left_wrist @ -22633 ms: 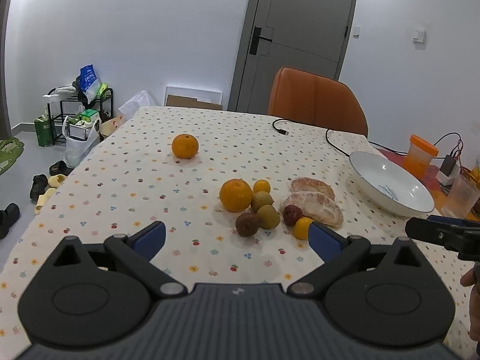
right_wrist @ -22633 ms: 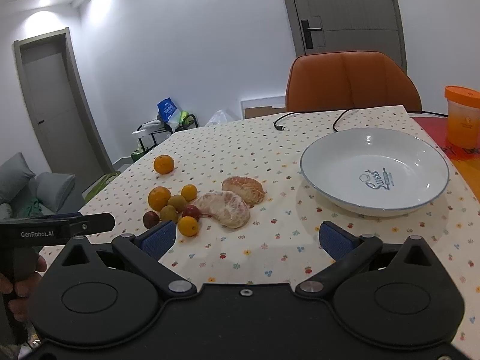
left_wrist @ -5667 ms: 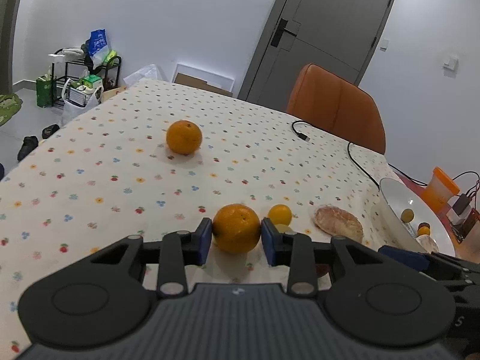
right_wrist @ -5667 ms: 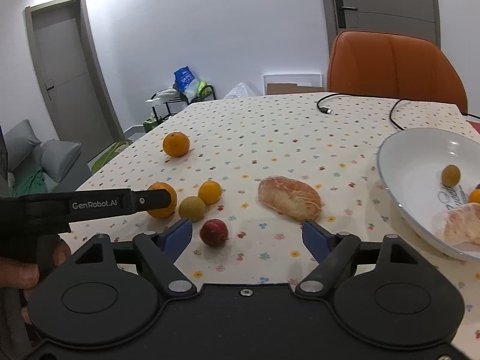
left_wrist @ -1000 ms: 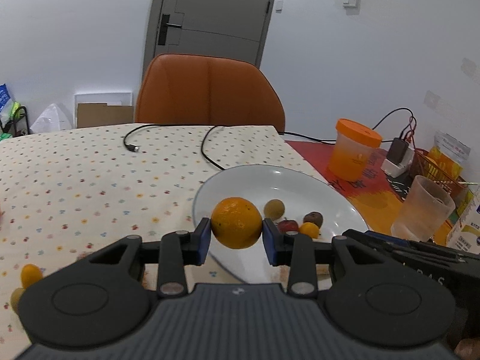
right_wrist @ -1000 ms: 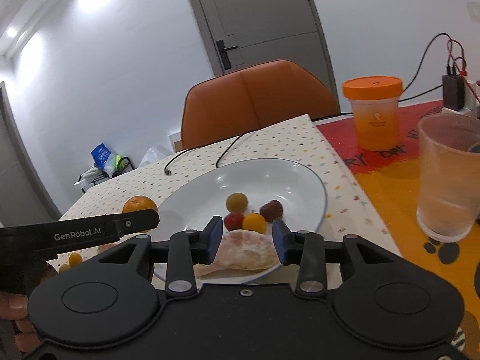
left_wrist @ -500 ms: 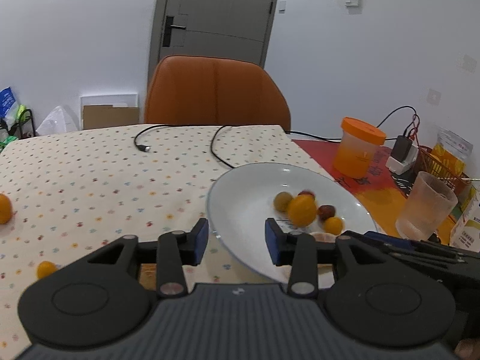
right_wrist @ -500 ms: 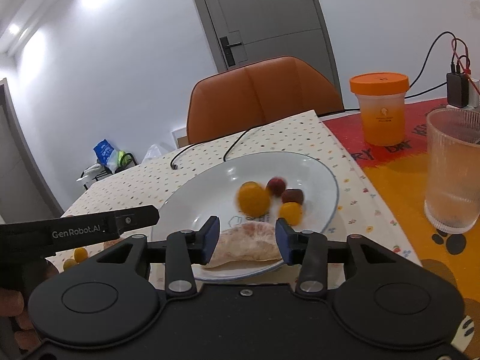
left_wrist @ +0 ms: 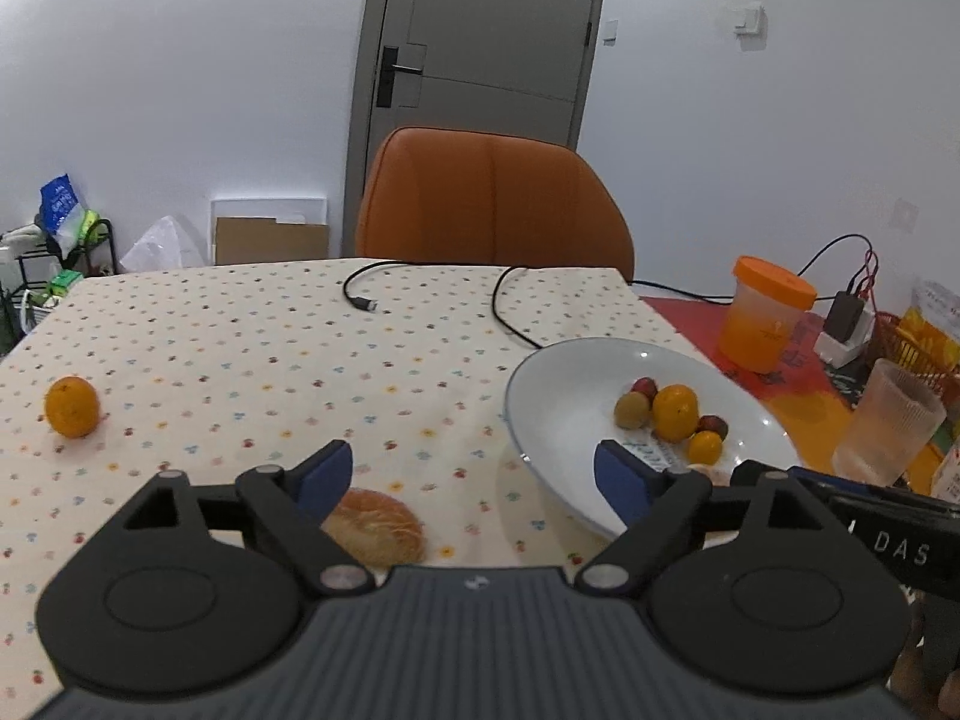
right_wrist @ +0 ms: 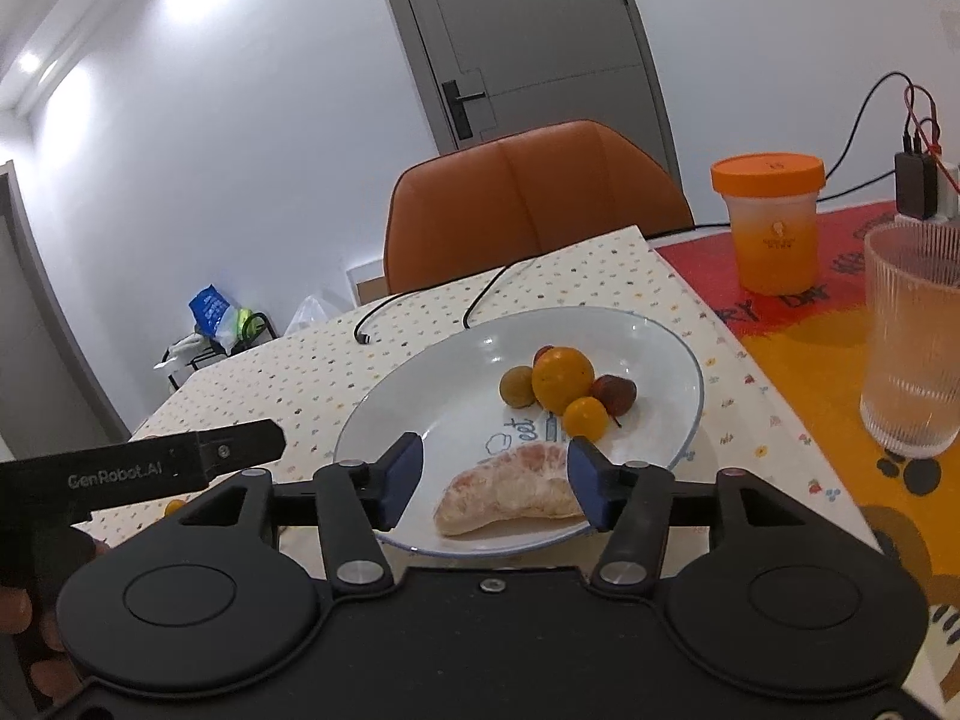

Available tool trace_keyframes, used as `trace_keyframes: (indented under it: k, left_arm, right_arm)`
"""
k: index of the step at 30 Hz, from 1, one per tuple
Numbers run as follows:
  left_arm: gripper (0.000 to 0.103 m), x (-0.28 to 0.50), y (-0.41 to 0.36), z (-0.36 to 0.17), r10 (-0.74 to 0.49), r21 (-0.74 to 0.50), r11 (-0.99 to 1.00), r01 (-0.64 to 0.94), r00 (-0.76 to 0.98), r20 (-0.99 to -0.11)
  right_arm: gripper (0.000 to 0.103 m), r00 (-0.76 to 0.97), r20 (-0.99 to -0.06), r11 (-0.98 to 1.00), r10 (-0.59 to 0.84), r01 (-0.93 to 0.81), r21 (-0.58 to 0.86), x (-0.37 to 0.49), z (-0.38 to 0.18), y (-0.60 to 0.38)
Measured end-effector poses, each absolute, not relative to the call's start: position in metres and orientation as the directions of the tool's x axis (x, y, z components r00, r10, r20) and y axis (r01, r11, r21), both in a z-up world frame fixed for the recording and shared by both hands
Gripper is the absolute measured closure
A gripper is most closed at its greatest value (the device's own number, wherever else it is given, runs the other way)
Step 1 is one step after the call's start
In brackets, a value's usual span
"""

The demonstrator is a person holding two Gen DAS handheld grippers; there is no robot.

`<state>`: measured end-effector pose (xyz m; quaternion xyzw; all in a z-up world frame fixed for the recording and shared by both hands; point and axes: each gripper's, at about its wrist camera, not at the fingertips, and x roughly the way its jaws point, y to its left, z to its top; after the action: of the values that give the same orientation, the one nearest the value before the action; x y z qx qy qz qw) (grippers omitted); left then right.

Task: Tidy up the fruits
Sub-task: 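Move both open tools back toward the remaining fruit on the table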

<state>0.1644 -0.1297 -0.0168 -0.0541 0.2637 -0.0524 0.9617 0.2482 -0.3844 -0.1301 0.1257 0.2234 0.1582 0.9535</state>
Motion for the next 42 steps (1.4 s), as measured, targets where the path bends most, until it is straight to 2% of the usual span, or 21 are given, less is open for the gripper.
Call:
trace_keyframes:
  k: [18,36,42]
  left_arm:
    - [0.011,0.141,-0.073,-0.011,-0.015,-0.132,0.990,-0.056,0.876,-0.481]
    - [0.011,0.117,-0.011,-0.017,0.105,-0.143,0.971,-0.191,0.880,-0.463]
    - [0.019,0.115,-0.004,-0.027,0.087,-0.178,0.965,-0.195,0.871,-0.484]
  right_arm:
    - [0.033,0.829,-0.360,0.892,0.428,-0.322,0.317,0.242,-0.119,-0.349]
    - [0.033,0.771,-0.377,0.857,0.513,-0.441,0.265,0.246,-0.114,-0.285]
    - [0.033,0.750,-0.388,0.844,0.536,-0.479,0.240,0.247,-0.114,-0.272]
